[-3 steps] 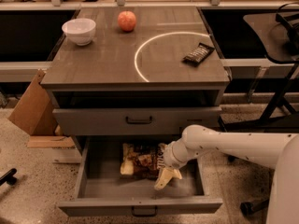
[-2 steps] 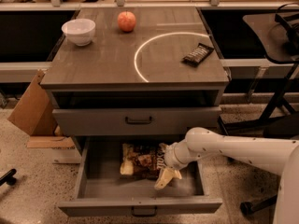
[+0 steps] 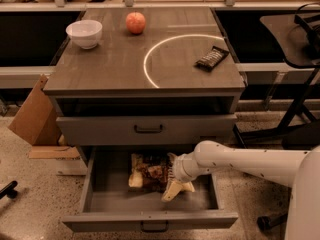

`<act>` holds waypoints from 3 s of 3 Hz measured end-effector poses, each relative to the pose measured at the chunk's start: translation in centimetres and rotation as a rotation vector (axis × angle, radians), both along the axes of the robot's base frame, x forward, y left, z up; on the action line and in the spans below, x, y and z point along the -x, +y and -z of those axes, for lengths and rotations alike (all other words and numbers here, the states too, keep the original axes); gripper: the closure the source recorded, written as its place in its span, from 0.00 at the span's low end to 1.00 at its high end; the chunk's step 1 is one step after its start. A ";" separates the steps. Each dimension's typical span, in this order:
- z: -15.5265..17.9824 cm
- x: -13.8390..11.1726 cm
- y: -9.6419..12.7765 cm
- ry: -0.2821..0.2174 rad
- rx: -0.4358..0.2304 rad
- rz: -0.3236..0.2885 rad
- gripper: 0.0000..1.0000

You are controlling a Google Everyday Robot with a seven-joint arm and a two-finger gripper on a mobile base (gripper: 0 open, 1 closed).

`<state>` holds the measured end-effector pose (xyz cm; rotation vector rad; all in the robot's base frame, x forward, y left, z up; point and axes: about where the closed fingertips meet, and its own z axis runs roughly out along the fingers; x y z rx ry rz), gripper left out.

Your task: Pick brown chip bag from middle drawer and place on counter

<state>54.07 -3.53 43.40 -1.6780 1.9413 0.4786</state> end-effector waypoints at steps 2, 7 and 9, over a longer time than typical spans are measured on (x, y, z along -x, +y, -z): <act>3.5 -1.6 0.4 0.005 0.040 0.025 0.00; 0.1 -1.2 -0.5 -0.096 0.027 -0.022 0.87; -6.9 0.5 -4.8 -0.188 -0.118 -0.041 1.00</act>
Offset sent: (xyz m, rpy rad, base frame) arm 0.0280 0.0044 -0.0575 -0.0756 0.0159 -0.0342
